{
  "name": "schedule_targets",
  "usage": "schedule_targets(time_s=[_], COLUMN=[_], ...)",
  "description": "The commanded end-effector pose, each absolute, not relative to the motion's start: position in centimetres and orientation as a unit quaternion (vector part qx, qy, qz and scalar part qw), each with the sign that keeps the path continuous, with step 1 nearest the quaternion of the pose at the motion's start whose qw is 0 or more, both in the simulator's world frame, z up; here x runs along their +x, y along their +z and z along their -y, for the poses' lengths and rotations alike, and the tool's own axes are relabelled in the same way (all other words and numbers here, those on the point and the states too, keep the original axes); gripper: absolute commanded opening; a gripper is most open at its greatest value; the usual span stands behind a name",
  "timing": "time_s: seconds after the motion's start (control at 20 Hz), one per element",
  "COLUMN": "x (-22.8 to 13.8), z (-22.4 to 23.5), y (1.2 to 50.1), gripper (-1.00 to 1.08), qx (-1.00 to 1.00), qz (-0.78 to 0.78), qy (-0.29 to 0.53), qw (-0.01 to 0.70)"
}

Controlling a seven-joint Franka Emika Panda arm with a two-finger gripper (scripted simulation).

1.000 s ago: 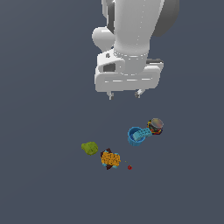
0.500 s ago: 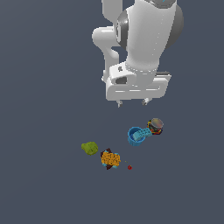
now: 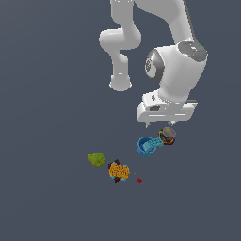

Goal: Pick up a designated object from a clutter of objects.

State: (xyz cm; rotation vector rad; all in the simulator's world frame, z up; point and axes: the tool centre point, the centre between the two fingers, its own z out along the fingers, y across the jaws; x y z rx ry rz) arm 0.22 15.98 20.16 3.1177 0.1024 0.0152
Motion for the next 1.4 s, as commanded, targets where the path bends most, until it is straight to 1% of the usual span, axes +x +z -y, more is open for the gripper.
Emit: schedule_targets(time_s=[0.0, 0.25, 0.55, 1.0, 1.35], x=[-0.5, -2.0, -3.4, -3.8, -3.9], z=[-18.3, -21.8, -24.2, -24.7, -24.8], y=[17.7, 14.0, 11.5, 10.6, 7.7], gripper=[1.0, 1.0, 1.0, 1.0, 1.0], qx=[1.0, 1.0, 1.0, 1.0, 1.0], qz=[-0.027, -0.019, -0.013, -0.012, -0.012], qy=[0.004, 0.003, 0.001, 0.0, 0.0], qw=[0.009, 0.005, 0.001, 0.0, 0.0])
